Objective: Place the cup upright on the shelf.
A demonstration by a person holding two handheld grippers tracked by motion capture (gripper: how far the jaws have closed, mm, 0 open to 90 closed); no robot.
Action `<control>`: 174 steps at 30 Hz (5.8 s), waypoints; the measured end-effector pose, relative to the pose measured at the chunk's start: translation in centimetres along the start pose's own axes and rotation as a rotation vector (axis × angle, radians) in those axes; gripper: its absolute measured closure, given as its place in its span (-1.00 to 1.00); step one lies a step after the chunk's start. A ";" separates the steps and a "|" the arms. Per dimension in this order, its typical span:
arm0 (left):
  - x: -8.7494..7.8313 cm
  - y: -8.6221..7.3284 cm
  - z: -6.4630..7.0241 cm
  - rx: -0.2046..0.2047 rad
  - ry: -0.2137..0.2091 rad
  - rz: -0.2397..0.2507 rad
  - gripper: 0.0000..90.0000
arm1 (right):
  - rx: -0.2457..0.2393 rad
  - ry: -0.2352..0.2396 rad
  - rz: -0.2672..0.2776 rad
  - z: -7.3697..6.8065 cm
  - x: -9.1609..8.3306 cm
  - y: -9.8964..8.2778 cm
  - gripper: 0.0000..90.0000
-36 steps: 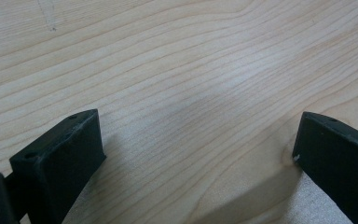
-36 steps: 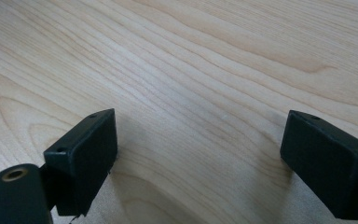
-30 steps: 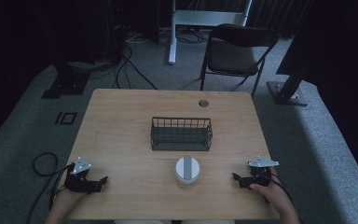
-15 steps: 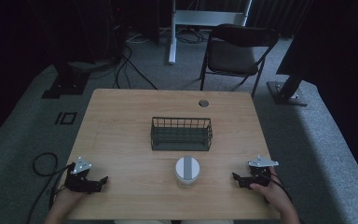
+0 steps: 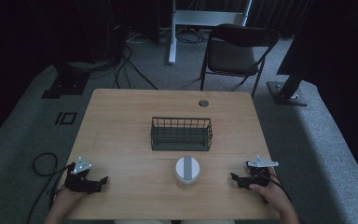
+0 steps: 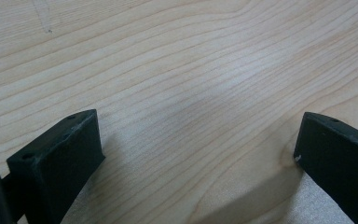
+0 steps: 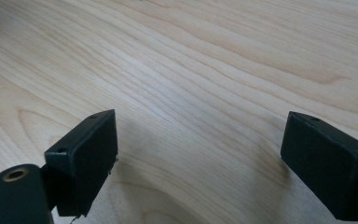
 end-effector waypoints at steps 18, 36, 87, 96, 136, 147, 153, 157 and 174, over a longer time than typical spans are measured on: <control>0.0 0.0 0.0 0.000 0.000 0.000 -0.97 | -0.067 0.074 0.028 -2.4 0.3 1.7 -0.76; 0.0 0.0 0.0 0.001 0.001 0.000 -0.97 | -0.155 0.184 0.072 -6.5 0.7 3.6 -0.76; 0.0 0.0 0.0 0.002 0.000 0.000 -0.97 | -0.187 0.358 0.259 -14.9 3.8 6.7 -0.76; 0.0 0.0 0.0 0.002 0.000 0.000 -0.97 | -0.153 0.354 0.303 -15.1 4.3 7.3 -0.76; 0.0 0.0 0.0 0.001 0.000 0.000 -0.97 | -0.151 0.327 0.360 -15.4 4.4 8.3 -0.60; 0.0 0.0 0.0 0.002 0.000 0.000 -0.97 | -0.180 0.296 0.401 -14.9 2.9 10.2 -0.60; 0.0 0.0 0.0 0.002 0.000 0.000 -0.97 | -0.172 0.288 0.441 -14.5 1.9 11.7 -0.60; 0.0 0.0 0.0 0.002 0.000 0.000 -0.97 | -0.172 0.279 0.460 -14.0 1.5 12.8 -0.60; 0.0 0.0 0.0 0.001 0.000 0.001 -0.97 | -0.131 0.194 0.515 -12.8 1.4 17.3 -0.59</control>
Point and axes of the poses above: each handheld gripper's, and its own axes: x roughly forward along the jaws, y roughly out of its top, z roughly to its right, the point moved 4 cm from there along x, roughly forward along the jaws, and after that the axes turned 5 degrees about -x, right-handed, at the moved point
